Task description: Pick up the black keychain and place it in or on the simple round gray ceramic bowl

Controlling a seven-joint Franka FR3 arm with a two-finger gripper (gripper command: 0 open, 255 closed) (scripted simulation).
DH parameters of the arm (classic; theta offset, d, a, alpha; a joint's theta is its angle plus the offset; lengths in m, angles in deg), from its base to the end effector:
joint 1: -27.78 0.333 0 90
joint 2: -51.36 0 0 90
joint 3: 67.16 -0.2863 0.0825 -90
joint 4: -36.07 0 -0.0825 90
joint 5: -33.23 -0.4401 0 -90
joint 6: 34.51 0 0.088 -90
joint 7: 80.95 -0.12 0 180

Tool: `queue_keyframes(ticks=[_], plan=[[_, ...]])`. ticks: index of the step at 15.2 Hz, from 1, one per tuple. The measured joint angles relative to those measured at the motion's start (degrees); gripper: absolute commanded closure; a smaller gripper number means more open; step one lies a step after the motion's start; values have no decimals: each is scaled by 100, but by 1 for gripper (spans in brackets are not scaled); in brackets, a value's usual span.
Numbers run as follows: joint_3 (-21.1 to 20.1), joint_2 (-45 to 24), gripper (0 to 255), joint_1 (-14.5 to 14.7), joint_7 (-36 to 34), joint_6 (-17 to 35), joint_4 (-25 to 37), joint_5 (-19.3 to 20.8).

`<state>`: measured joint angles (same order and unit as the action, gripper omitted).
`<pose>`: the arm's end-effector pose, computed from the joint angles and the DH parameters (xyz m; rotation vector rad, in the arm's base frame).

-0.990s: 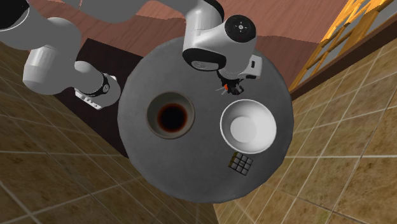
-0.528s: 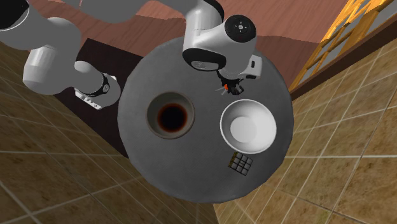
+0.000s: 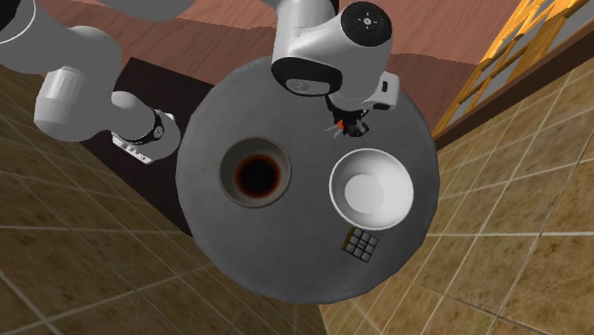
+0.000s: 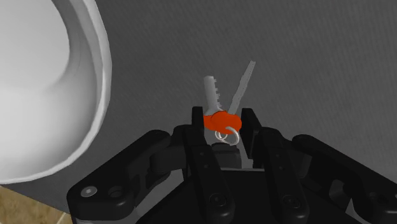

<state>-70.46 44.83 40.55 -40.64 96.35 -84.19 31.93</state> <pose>0.5885 0.1703 0.2972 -2.7702 -1.4584 -0.1169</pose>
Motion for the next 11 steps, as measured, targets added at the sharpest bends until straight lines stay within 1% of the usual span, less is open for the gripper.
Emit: queue_keyframes(ticks=[11], plan=[[5,350,255,-11,7,-774,424,-13]])
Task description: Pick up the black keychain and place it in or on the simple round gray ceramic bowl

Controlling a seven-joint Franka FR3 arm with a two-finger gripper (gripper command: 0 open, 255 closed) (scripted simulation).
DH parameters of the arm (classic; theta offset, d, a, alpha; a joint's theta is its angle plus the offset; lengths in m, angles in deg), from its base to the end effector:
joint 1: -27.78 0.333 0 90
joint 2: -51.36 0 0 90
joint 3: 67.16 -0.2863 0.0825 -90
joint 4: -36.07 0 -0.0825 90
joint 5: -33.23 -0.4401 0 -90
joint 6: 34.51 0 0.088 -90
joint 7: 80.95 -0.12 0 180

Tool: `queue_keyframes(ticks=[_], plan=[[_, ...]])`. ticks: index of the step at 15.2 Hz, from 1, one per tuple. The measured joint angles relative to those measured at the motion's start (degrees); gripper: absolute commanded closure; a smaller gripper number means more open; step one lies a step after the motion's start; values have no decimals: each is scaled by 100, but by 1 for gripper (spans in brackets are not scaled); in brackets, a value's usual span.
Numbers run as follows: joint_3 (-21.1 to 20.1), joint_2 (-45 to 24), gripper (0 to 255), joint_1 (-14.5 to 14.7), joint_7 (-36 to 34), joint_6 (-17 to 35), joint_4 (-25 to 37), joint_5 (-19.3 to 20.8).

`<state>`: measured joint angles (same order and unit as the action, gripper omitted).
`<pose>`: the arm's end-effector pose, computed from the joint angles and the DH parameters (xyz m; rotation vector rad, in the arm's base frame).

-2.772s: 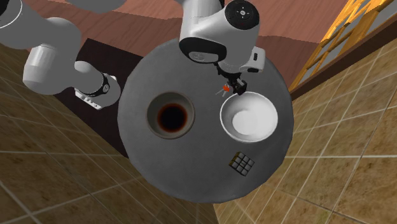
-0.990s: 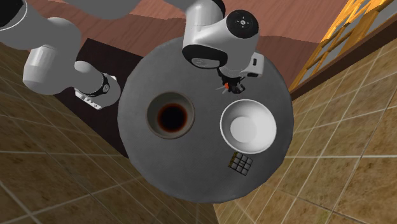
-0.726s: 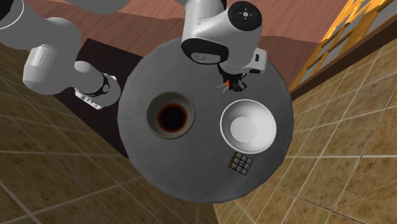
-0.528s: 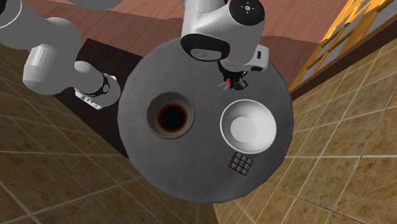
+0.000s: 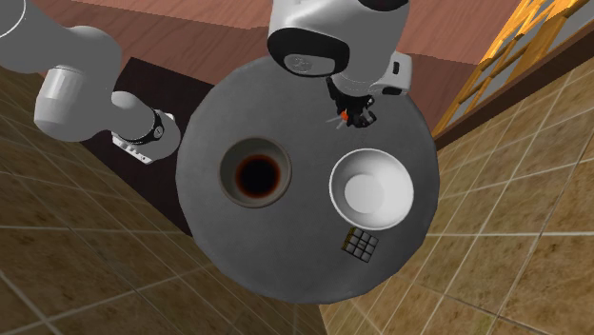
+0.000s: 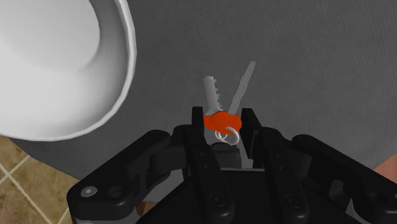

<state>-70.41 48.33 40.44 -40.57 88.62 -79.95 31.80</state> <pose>0.5946 0.1707 0.3596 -2.7701 -1.4587 -0.1172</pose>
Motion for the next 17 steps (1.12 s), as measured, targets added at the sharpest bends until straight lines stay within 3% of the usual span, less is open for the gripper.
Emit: queue_keyframes(ticks=[14,17], plan=[[5,281,255,-7,-11,-1057,775,-5],[98,651,255,-96,180,-1065,408,-34]])
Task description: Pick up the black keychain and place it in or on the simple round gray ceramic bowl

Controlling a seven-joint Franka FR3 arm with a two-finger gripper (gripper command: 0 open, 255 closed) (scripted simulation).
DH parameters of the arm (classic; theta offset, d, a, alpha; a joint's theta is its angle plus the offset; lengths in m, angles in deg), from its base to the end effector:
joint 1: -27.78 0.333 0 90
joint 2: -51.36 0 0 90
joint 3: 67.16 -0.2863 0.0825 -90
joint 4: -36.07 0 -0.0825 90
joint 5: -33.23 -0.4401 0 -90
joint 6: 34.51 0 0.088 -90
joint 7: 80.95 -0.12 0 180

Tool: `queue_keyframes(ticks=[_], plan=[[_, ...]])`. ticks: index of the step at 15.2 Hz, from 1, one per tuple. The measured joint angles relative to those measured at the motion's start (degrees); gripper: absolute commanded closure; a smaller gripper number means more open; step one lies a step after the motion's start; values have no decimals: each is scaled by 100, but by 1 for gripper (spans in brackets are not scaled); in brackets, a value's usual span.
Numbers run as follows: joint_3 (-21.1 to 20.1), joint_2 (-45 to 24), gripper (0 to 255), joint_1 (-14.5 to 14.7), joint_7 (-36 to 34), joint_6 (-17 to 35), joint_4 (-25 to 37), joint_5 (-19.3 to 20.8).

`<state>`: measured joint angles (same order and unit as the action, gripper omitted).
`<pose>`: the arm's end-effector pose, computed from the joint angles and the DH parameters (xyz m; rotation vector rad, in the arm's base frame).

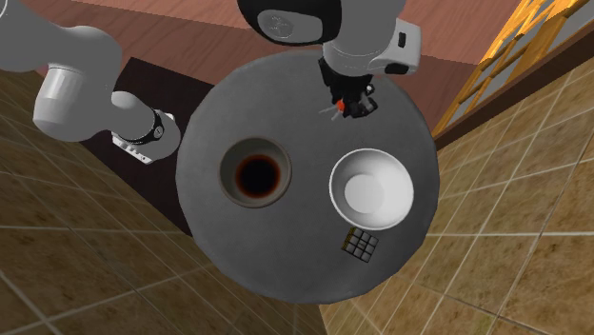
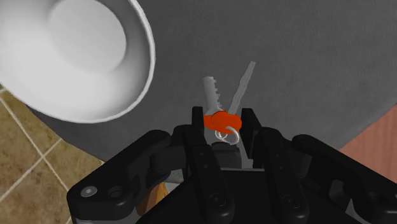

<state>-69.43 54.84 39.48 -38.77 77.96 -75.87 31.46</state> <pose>0.5862 0.1485 0.4491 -2.7703 -1.4585 -0.1164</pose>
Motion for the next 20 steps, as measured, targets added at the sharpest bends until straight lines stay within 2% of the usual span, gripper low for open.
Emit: queue_keyframes(ticks=[7,14,17,20], plan=[[395,1156,255,-296,672,2,-1177,15],[868,2213,255,-622,1355,-132,-2114,215],[1109,2520,255,-781,1672,-303,-2250,344],[1197,2631,255,-838,1785,-150,-2518,398]])
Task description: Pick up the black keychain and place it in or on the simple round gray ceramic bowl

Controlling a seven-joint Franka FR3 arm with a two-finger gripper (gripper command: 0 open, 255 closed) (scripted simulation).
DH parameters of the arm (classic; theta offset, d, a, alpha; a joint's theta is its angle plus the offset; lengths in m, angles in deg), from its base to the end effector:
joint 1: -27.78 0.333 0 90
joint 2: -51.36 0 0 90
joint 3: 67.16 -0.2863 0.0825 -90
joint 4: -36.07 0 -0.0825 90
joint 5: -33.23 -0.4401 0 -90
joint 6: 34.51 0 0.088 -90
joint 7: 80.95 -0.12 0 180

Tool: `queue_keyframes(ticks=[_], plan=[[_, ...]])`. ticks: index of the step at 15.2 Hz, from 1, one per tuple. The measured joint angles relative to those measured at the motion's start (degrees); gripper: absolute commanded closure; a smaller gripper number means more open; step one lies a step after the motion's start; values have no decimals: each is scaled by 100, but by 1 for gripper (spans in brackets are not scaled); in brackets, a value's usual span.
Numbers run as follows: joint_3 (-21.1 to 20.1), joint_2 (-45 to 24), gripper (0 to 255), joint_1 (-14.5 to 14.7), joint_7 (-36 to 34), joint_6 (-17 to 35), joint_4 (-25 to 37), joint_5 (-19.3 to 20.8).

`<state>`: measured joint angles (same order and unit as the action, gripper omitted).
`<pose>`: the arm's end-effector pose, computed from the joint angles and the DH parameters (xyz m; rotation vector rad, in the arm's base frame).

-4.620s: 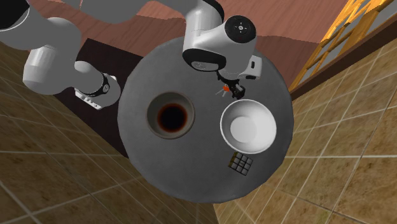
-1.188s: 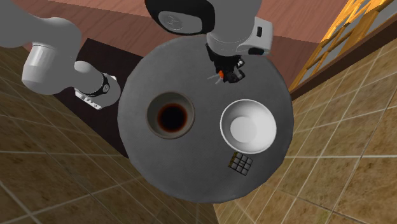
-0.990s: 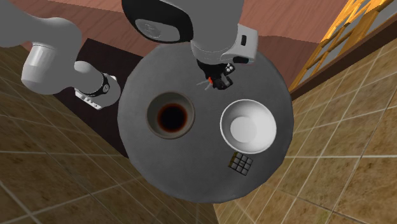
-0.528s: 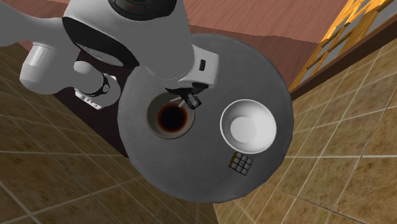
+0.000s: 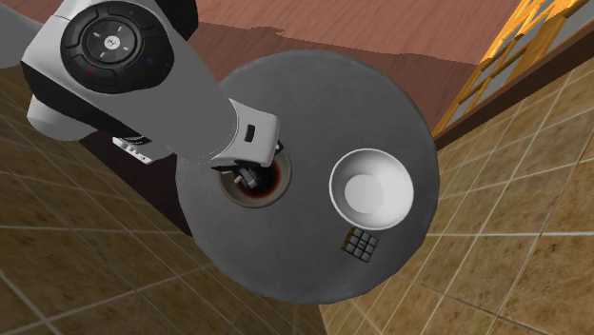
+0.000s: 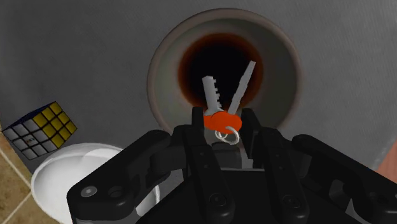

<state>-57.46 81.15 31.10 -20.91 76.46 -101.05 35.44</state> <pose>0.4672 -0.0550 0.4524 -2.7704 -1.4581 -0.1163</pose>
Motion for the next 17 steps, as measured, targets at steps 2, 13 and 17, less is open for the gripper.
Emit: queue_keyframes(ticks=[2,13,17], plan=[[17,-15,255,-6,17,155,-141,7],[76,-212,255,-11,54,1029,-821,18],[82,-232,255,-11,59,1071,-841,18]])
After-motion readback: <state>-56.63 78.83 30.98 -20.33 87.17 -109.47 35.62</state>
